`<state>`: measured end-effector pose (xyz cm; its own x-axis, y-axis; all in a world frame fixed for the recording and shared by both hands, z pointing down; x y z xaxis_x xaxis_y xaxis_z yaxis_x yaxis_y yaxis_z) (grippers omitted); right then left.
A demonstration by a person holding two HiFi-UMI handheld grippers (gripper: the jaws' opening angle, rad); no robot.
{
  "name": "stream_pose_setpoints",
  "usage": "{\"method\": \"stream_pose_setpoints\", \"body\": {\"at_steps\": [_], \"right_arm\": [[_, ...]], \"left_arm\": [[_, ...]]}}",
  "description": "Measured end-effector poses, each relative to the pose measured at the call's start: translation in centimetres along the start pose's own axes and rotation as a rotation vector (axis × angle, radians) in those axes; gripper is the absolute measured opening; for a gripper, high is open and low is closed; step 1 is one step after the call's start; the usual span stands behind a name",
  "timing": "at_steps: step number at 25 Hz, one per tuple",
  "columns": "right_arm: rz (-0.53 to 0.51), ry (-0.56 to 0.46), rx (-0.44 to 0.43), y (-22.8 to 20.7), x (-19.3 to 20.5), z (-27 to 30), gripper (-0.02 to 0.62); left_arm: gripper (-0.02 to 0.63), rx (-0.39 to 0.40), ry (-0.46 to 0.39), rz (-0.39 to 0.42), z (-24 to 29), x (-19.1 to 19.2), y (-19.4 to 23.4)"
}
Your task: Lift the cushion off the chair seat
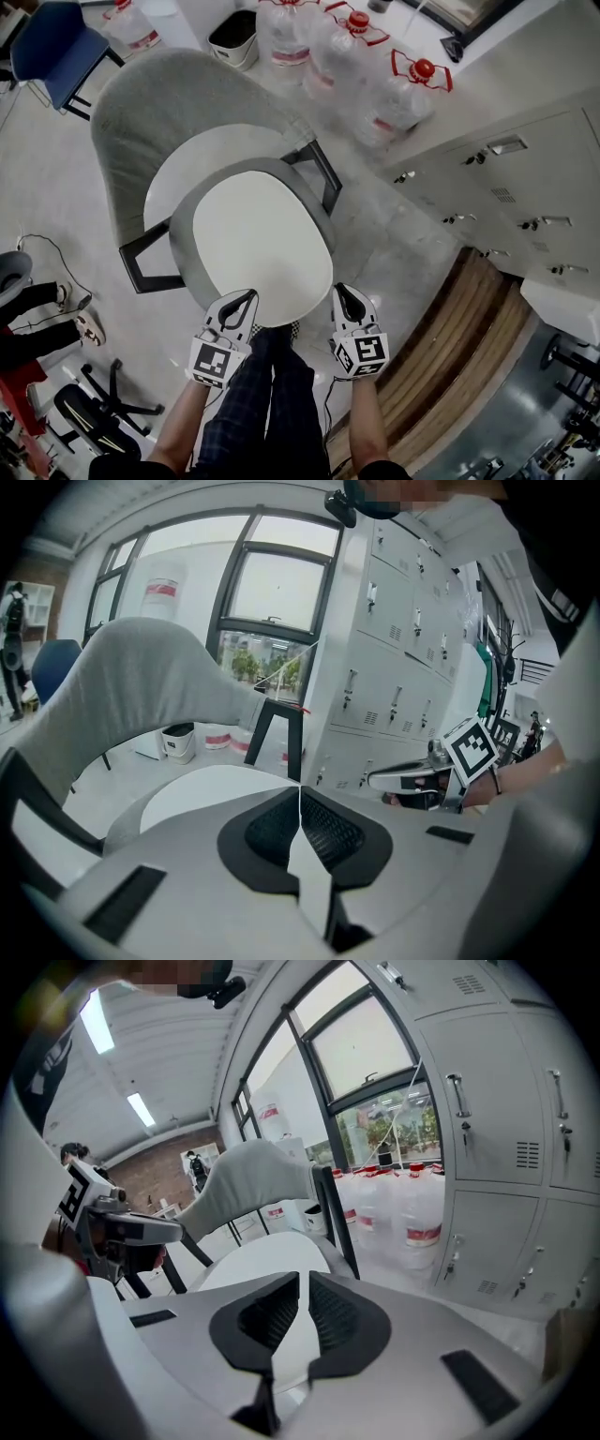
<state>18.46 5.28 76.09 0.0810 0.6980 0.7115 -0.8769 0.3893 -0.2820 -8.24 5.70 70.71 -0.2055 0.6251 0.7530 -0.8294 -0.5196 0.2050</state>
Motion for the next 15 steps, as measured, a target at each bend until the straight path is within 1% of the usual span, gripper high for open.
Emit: {"method": "stream_pose_setpoints", "body": {"at_steps": [3, 4, 6, 8, 11, 15], "right_arm": [[-0.002, 0.041, -0.02, -0.3, 0.9, 1.1, 0.044], [-0.005, 0.052, -0.018, -0.4, 1.2, 1.4, 0.044], [-0.008, 0.074, -0.02, -0.5, 1.8, 2.1, 0.055], [-0.008, 0.101, -0.034, -0.6, 2.5, 2.7, 0.132], [0.005, 0.13, -0.048, -1.0, 3.7, 3.6, 0.161], [0.073, 0.139, -0.097, -1.7, 5.1, 4.5, 0.212]], "left_arm": [[0.02, -0.001, -0.033, -0.004, 0.6, 0.4, 0.0], [0.02, 0.002, -0.025, -0.002, 0.7, 0.5, 0.0], [0.02, 0.011, 0.019, 0.007, 0.8, 0.5, -0.1], [0.02, 0.014, 0.046, 0.012, 0.8, 0.6, -0.1], [0.02, 0.009, 0.043, 0.015, 1.2, 1.1, 0.1], [0.02, 0.003, 0.009, 0.008, 1.8, 2.0, 0.4]]}}
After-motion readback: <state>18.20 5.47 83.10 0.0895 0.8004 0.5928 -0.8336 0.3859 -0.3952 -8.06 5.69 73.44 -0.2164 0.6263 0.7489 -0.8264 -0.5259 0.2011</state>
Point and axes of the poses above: the fingertips, and each gripper's own axes: z forward along the fingers, y to its left, x out of its underside, the point moved 10 cm from there along -z, backward along the fingers, and after that the axes turned 8 degrees about y, right-handed, at the moved point
